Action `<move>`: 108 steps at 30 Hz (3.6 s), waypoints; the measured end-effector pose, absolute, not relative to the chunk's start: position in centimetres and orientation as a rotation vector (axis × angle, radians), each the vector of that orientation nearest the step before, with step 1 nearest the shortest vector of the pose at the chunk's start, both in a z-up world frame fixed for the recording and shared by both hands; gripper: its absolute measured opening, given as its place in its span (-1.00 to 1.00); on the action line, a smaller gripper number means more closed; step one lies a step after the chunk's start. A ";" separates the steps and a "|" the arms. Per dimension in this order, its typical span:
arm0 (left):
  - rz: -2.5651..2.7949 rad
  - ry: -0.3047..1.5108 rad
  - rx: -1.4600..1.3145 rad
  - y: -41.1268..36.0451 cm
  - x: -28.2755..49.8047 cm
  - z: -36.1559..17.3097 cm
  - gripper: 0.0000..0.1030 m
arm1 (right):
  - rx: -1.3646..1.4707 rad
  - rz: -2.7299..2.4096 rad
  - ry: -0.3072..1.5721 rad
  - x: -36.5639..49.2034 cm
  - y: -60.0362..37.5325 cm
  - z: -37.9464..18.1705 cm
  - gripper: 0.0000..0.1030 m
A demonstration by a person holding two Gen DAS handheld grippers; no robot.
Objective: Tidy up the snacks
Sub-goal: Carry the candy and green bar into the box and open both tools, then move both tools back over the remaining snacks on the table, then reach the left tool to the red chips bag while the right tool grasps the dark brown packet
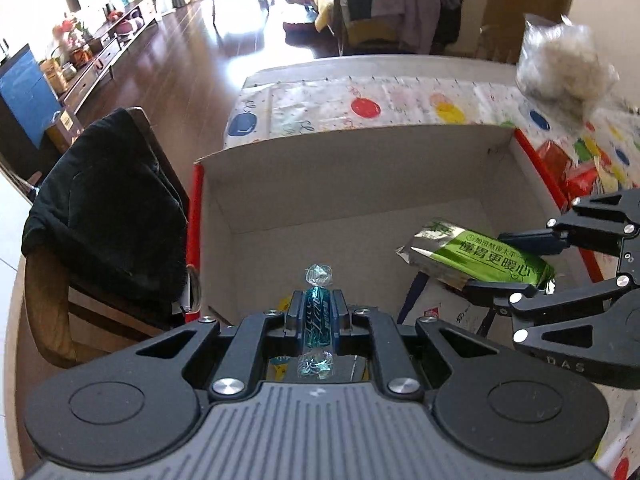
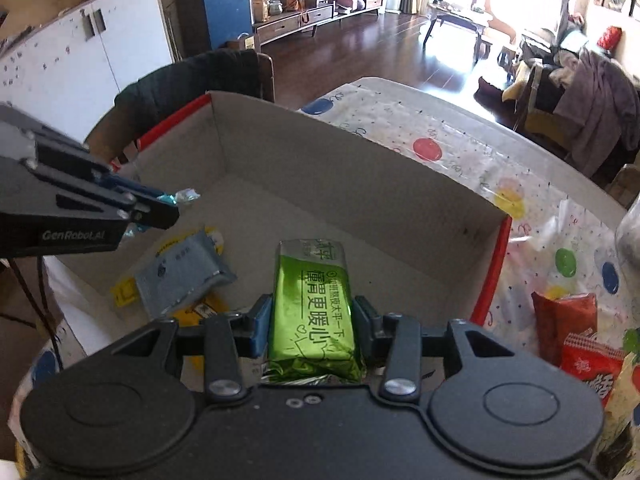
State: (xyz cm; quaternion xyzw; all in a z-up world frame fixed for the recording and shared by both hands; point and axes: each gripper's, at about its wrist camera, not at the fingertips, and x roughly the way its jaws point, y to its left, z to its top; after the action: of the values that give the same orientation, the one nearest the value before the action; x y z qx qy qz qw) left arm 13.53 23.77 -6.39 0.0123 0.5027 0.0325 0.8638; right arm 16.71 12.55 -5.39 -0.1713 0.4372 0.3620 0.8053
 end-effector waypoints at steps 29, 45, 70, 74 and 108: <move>0.054 1.137 0.049 22.2 12.5 -7.0 -0.59 | -0.249 0.794 0.906 15.3 9.3 -2.6 -0.18; -0.006 0.958 0.032 19.0 10.2 -1.4 -0.47 | -0.153 0.813 0.790 13.1 5.4 2.3 -0.16; -0.132 0.768 -0.004 8.5 9.8 2.3 0.39 | -0.007 0.697 0.690 11.9 -8.2 4.8 0.67; -0.147 0.757 -0.003 6.2 10.4 2.0 0.51 | 0.006 0.665 0.694 12.3 -11.0 4.2 0.84; 0.004 0.968 -0.048 -8.4 22.5 -8.2 0.77 | -0.232 0.611 0.851 22.3 -23.2 -6.8 0.99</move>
State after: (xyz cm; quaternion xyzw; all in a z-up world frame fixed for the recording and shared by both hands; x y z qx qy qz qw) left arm 22.55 -8.39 -8.24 -0.0232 0.4653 0.0017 0.8848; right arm 22.34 -23.21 -6.78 -0.1104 0.4056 0.2910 0.8594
